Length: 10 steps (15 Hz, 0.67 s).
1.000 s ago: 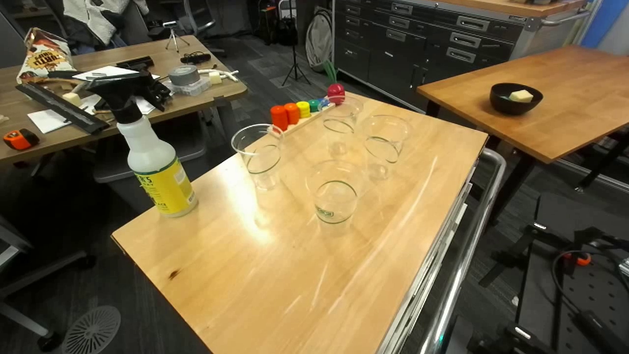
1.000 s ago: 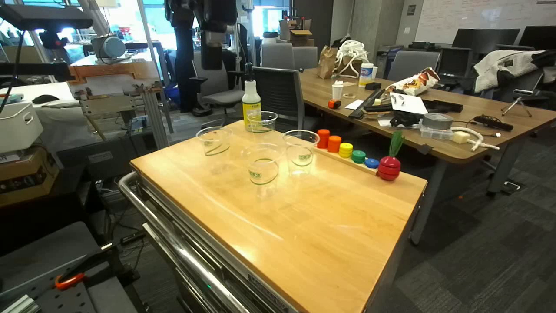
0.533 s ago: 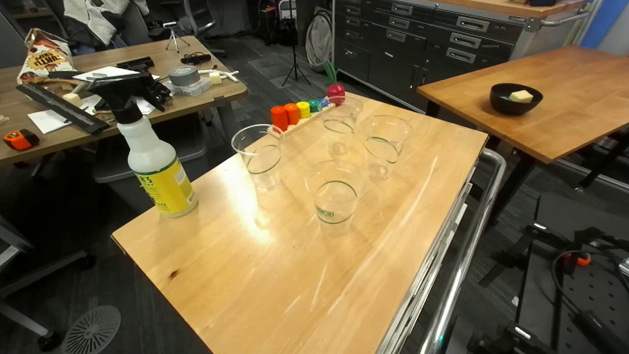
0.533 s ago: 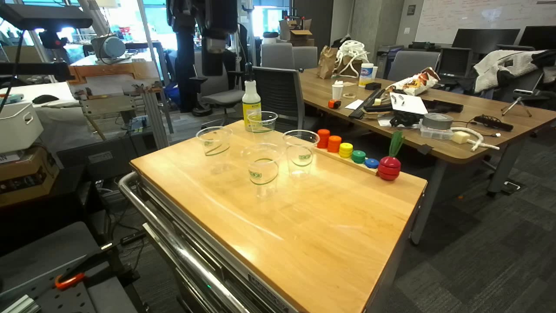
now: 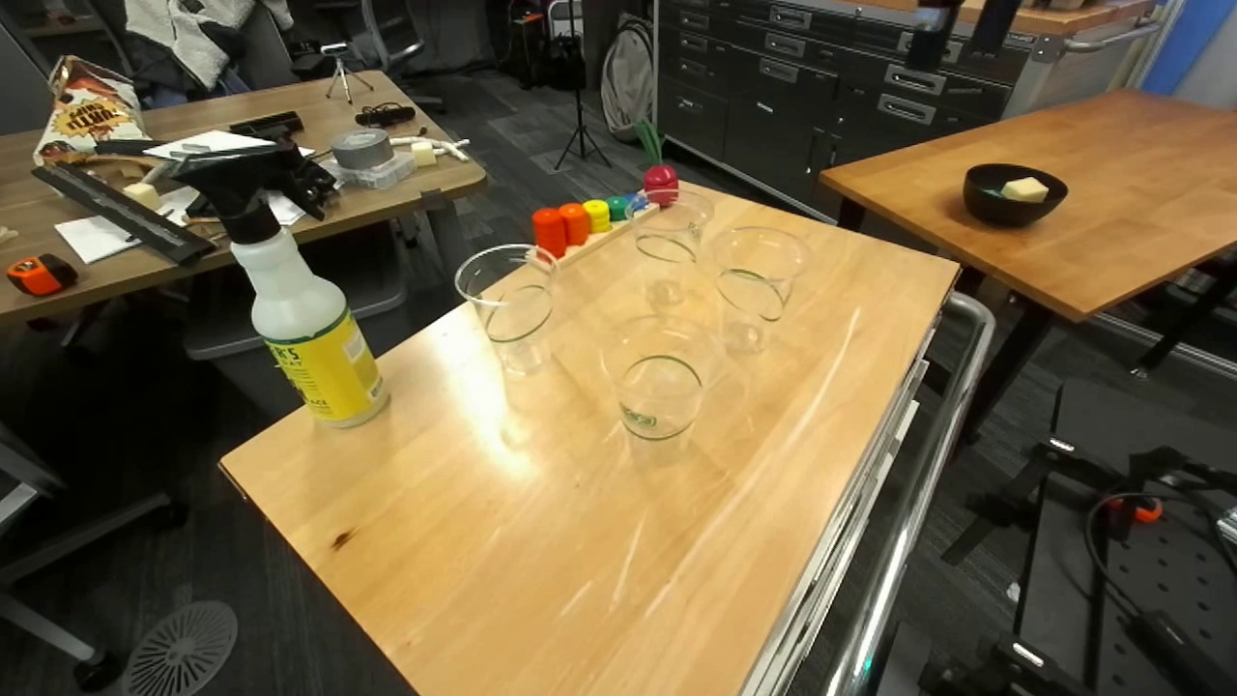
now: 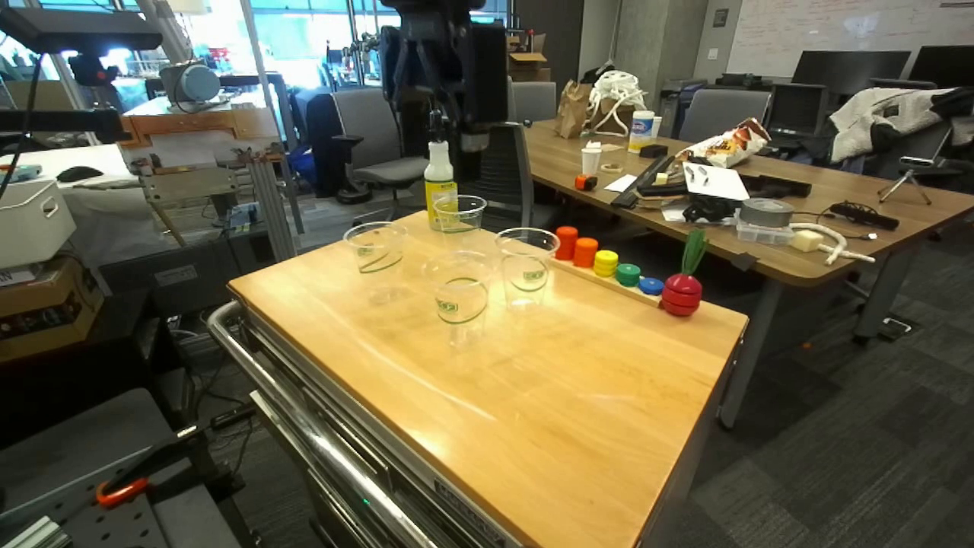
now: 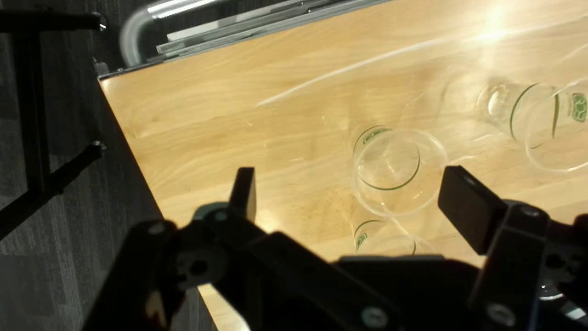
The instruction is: Stack the four cups together
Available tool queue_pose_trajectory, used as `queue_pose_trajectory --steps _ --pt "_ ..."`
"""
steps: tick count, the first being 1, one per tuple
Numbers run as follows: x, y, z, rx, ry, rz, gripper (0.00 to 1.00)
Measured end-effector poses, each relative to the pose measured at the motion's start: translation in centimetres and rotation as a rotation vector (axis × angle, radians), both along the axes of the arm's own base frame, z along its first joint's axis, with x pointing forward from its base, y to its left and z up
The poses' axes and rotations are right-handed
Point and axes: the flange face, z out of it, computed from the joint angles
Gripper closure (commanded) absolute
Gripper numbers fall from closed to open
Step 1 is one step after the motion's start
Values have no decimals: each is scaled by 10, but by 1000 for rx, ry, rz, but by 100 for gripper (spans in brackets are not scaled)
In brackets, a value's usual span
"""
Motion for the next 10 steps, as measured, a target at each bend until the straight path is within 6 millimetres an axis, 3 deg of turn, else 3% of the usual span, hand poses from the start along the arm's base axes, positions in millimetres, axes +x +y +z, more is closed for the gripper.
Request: queue_pose_trajectory --steps 10 --pt "73 -8 -100 -14 77 -2 0"
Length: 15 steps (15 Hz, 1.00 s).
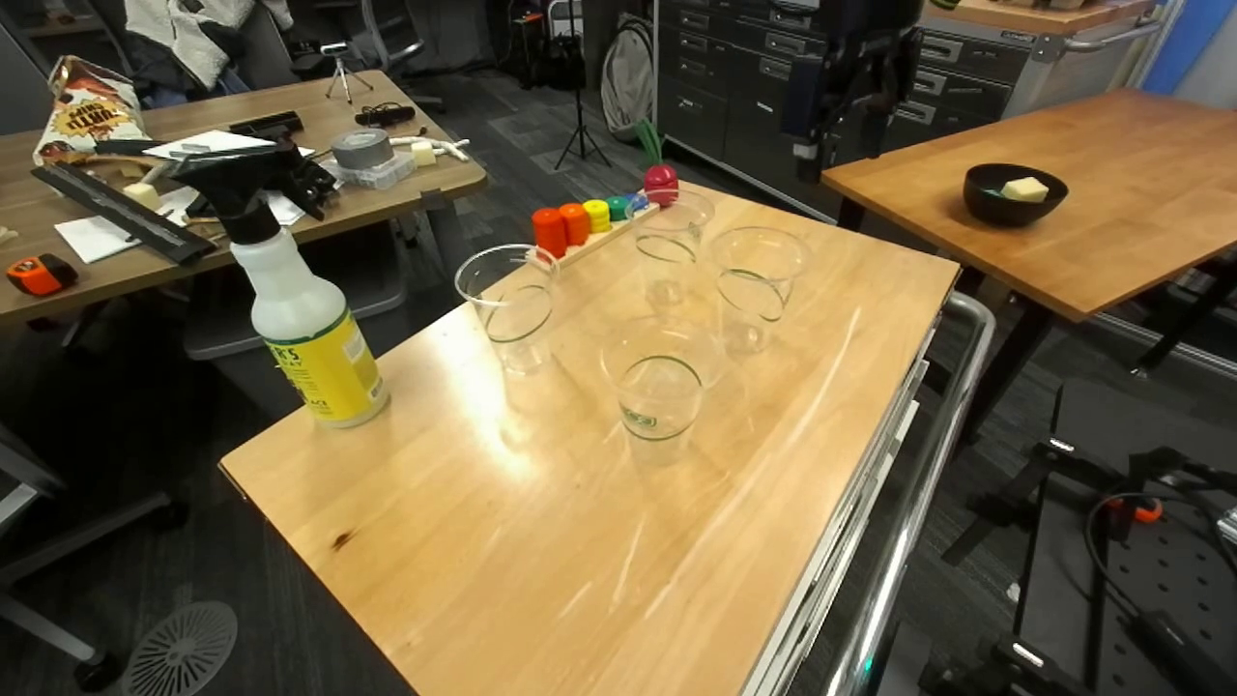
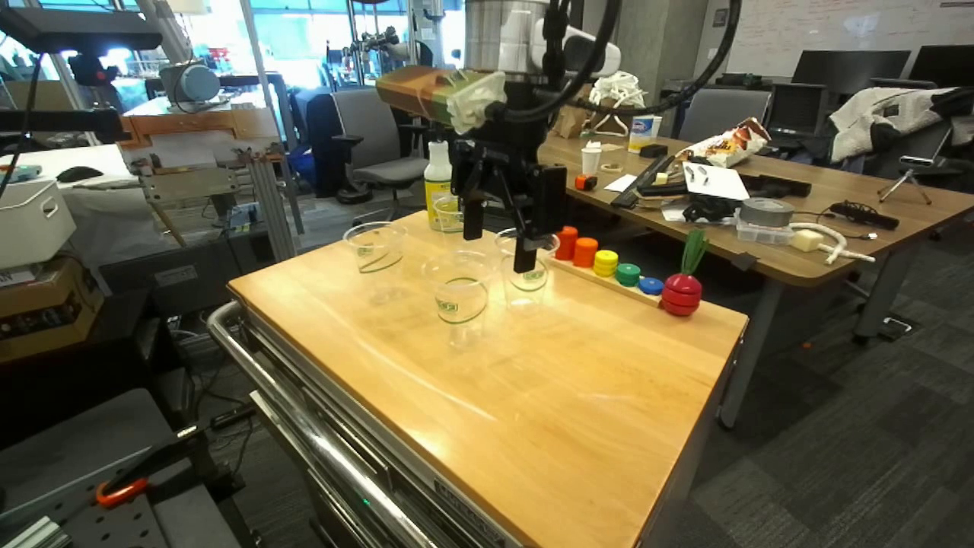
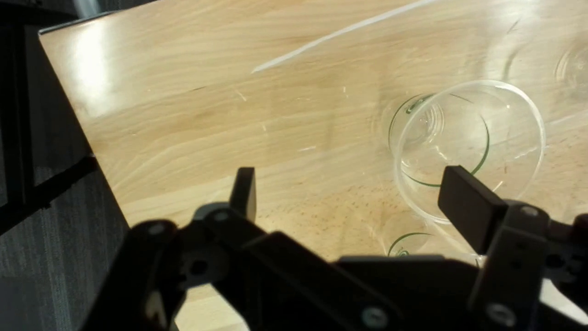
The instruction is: Stack the four cups together
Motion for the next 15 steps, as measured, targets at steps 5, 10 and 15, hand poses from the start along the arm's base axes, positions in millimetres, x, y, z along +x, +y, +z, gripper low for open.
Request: queue_pose_trajectory --steps 5,10,15 --pt "18 10 -27 13 48 15 0" --pt "18 18 -53 24 118 31 25" --pt "20 22 -73 42 156 26 60"
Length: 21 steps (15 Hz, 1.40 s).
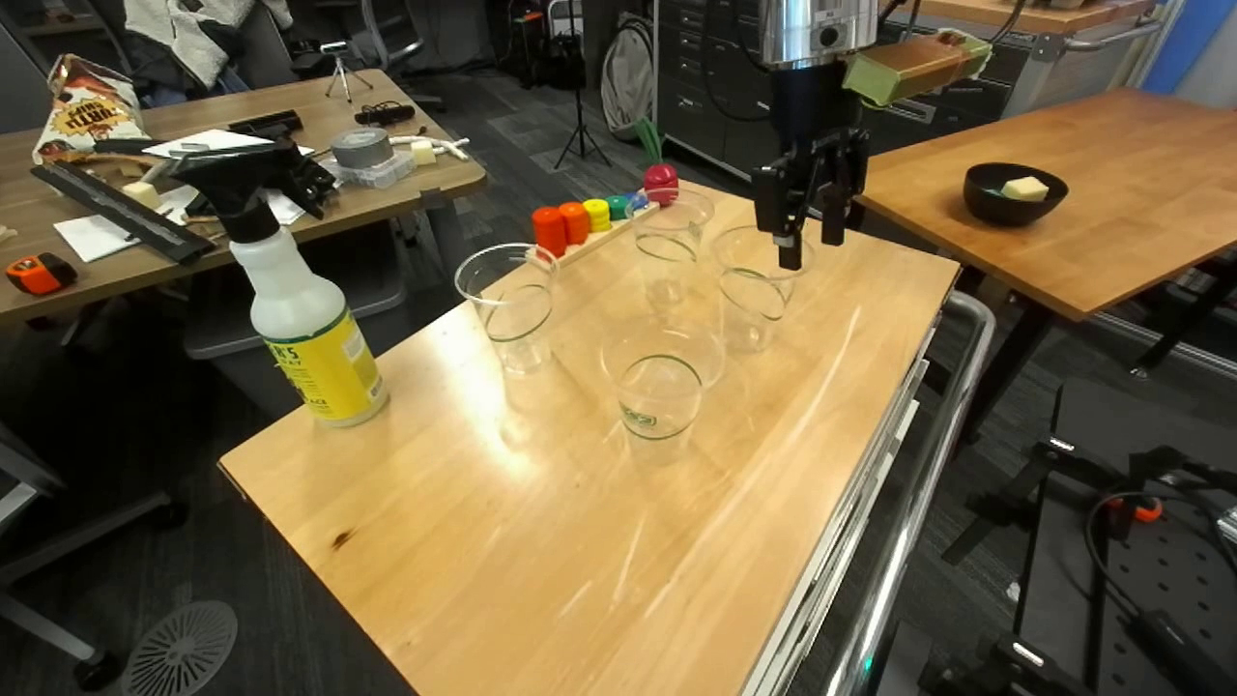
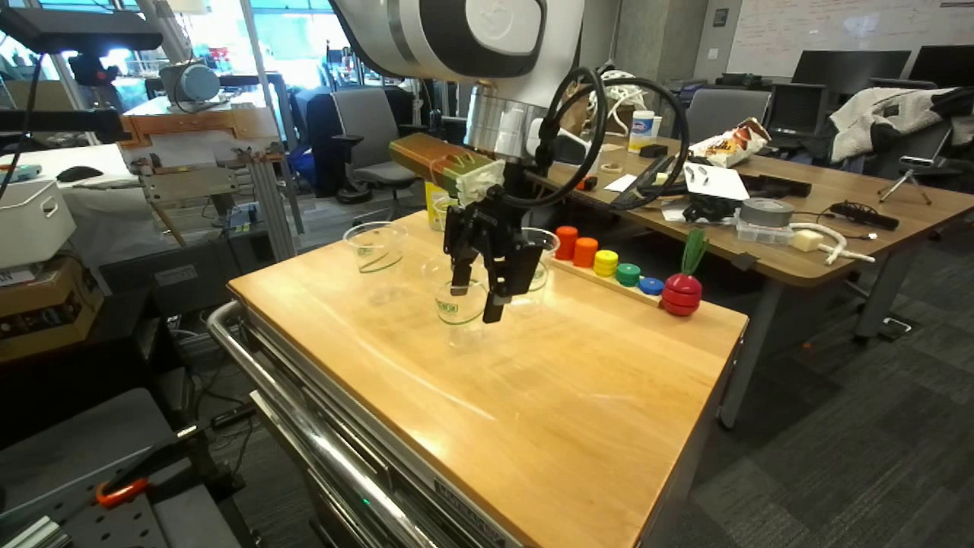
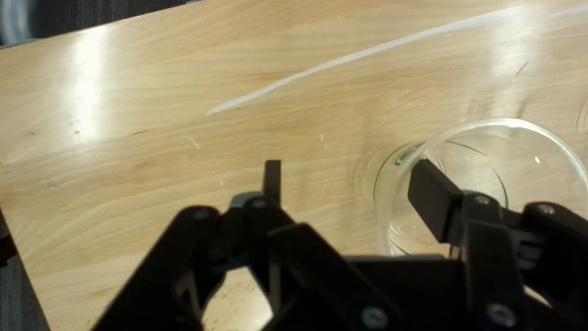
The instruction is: Stack the four cups together
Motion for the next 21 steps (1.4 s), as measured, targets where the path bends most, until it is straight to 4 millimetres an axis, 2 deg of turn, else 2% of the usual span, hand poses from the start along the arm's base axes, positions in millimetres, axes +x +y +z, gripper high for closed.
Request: queue_pose_trajectory --steps 5,6,11,16,18,21 --pt "16 5 0 16 -18 -10 98" --pt "18 5 1 20 -22 -13 100" --pt "27 4 7 47 -42 -44 99" --pt "22 -14 13 101 -12 -122 99" --pt "20 -23 31 123 -16 -148 99" --pt "19 -30 80 138 -55 -152 99"
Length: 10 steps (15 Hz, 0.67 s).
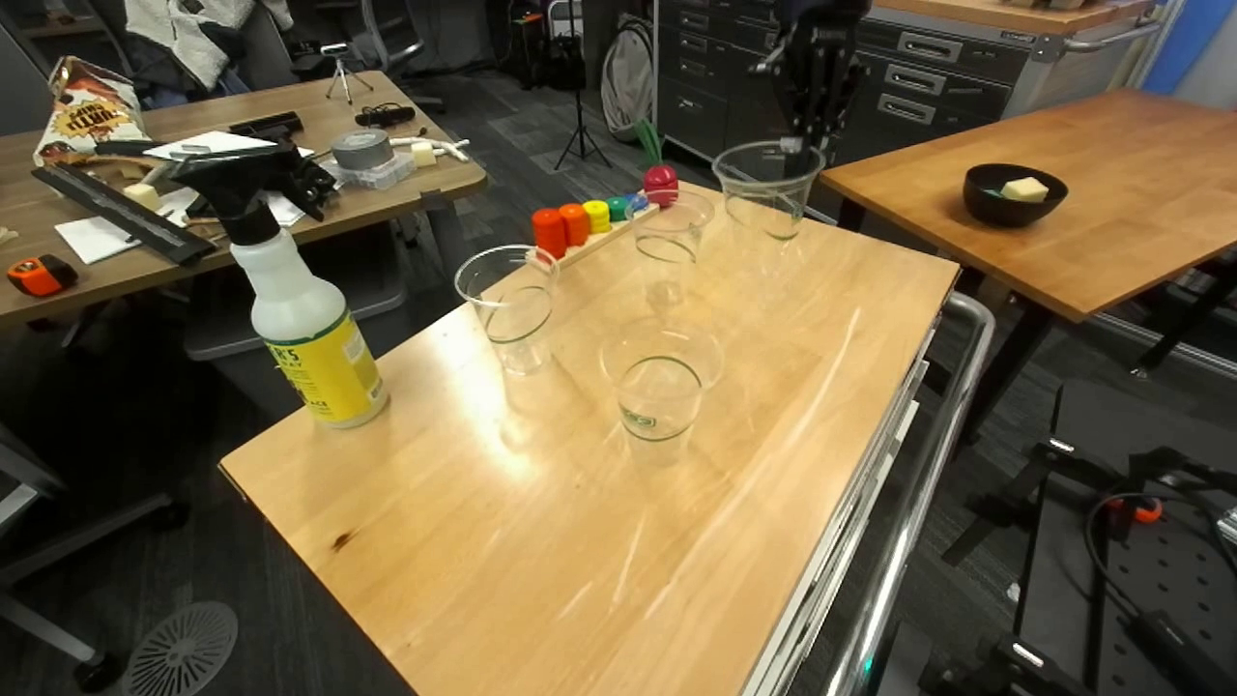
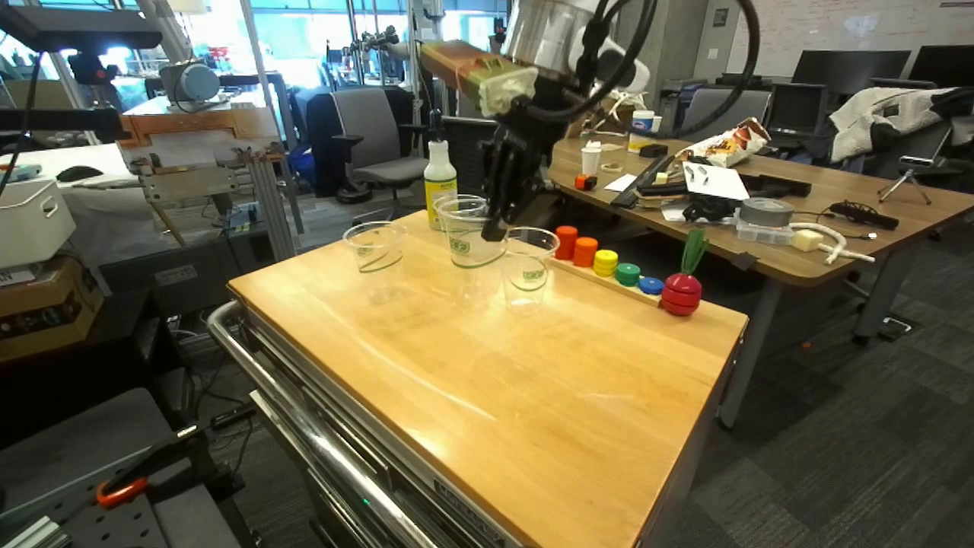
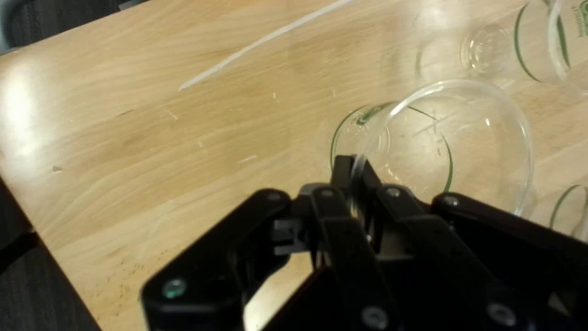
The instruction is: Stack the four cups together
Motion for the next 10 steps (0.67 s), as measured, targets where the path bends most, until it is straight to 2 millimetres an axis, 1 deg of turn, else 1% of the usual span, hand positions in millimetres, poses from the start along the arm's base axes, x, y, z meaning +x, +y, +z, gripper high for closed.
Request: queue_pose_trajectory --steps 2,3,4,5,7,8,10 --pt "2 0 39 -4 -51 5 99" --pt "5 1 56 -5 -81 6 99" --pt "9 3 69 -4 -109 6 99" --pt "14 6 78 3 -132 5 99" --pt "23 13 86 18 -159 8 99" --pt "29 17 86 24 -168 9 99" --pt "42 23 77 18 -188 15 99"
